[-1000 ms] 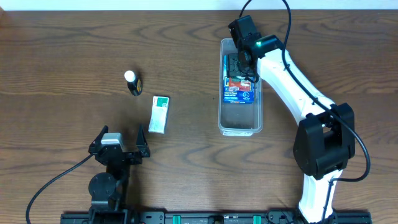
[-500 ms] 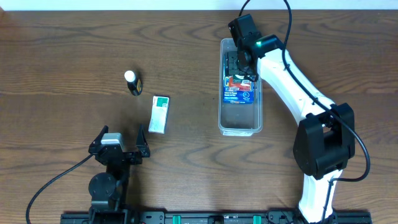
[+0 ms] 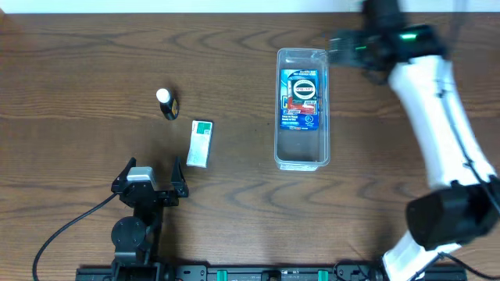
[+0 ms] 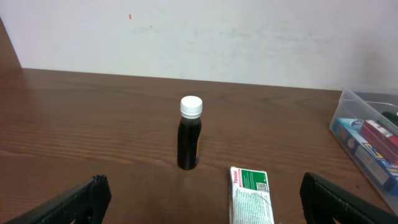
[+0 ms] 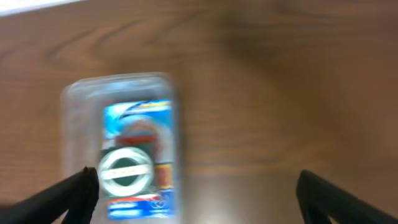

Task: Pack container

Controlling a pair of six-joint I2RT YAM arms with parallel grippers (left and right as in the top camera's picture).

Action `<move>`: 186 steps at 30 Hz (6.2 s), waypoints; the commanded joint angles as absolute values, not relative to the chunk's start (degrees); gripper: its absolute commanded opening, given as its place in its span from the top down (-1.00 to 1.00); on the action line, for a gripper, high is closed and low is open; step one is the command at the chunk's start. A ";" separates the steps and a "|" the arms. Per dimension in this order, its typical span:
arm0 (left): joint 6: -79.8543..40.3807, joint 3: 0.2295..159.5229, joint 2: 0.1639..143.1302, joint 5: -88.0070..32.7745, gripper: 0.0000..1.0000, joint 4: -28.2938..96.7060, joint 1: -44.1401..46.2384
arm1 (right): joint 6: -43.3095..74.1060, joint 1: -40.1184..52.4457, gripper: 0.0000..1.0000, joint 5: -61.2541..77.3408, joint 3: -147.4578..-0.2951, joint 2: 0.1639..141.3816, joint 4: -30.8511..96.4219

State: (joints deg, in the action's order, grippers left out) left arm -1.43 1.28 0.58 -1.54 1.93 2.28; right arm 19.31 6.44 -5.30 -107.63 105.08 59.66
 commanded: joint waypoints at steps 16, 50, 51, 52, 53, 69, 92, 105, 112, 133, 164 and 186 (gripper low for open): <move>-1.08 0.23 0.23 -0.89 -0.96 4.05 2.00 | 19.09 -14.02 -0.98 -9.17 -101.06 105.67 64.55; -20.10 0.84 0.23 -37.17 -0.96 0.95 2.00 | 19.07 -15.05 -0.98 -9.19 -101.01 105.67 64.99; -21.02 1.30 0.23 -37.19 -0.96 1.15 2.02 | 19.05 -15.05 -0.98 -9.19 -101.01 105.67 64.99; -21.56 2.28 0.23 -37.17 -0.96 1.26 2.00 | 19.07 -15.05 -0.99 -9.19 -101.01 105.67 64.99; -21.54 3.16 0.23 -37.15 -0.96 1.26 2.02 | 19.07 -15.05 -0.98 -9.19 -101.01 105.67 64.99; -2.96 49.36 32.71 -20.43 -0.96 48.42 2.07 | 19.07 -15.03 -0.99 -9.19 -101.01 105.67 64.99; -8.93 60.42 69.82 -3.95 -0.96 56.23 13.43 | 19.07 -14.98 -0.99 -9.19 -101.01 105.67 64.99; -11.44 61.43 86.89 4.19 -0.96 43.99 17.28 | 19.07 -14.98 -0.99 -9.19 -101.01 105.67 64.97; -11.42 61.41 90.26 4.19 -0.96 38.65 17.28 | 19.07 -14.98 -0.99 -9.19 -101.01 105.67 64.99; -8.62 60.82 99.24 2.79 -0.96 36.56 15.77 | 19.07 -14.98 -0.99 -9.19 -101.01 105.67 64.99; -7.09 60.82 104.01 -0.89 -0.99 34.65 14.04 | 19.07 -14.98 -0.99 -9.19 -101.01 105.67 64.99; -7.11 60.84 104.01 -0.84 -0.16 34.39 14.04 | 19.07 -14.98 -0.98 -9.19 -101.01 105.67 64.99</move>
